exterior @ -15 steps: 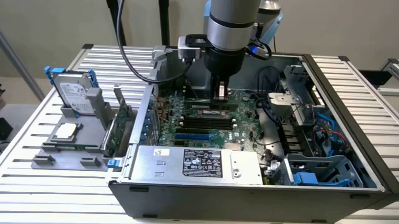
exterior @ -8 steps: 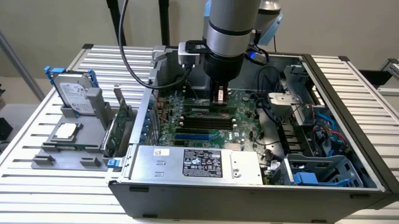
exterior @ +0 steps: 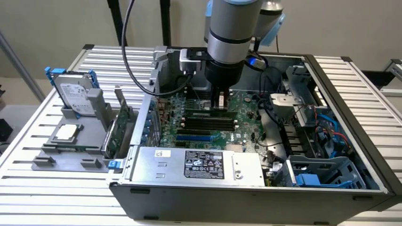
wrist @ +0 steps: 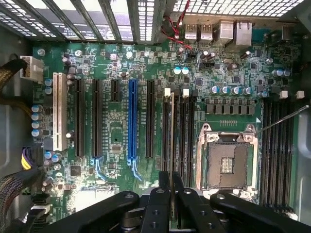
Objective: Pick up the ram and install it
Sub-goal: 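Insert the ram into the slot, then press down the ram until it locks into place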
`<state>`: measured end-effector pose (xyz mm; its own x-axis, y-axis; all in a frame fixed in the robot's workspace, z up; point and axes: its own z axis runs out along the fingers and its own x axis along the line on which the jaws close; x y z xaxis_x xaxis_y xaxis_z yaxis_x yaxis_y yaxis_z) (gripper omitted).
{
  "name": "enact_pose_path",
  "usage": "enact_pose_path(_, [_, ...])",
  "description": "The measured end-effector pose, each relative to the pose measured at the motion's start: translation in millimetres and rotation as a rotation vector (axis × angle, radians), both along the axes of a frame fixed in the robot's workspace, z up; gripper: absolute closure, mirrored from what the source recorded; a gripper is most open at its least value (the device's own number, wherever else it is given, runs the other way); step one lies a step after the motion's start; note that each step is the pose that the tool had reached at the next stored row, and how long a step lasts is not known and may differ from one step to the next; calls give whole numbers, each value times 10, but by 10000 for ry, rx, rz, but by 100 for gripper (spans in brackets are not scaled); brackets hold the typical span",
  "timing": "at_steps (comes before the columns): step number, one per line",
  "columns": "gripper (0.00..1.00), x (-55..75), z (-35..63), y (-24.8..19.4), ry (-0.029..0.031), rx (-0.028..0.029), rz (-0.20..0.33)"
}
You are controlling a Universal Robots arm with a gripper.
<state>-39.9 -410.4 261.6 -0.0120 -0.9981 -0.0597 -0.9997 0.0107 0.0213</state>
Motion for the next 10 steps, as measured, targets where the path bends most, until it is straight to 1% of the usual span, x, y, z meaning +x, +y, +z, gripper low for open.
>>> enact_pose_path(2, [100, 0, -35, 1, 0, -26, 0])
enact_pose_path(5, [100, 0, -86, 2, -1, -99, 0])
enact_pose_path(6, [100, -1, -99, 2, 0, -141, -1])
enact_pose_path(9, [100, 0, -133, 5, 0, -308, 1])
enact_pose_path(10, [100, 0, -146, 7, 0, -356, 1])
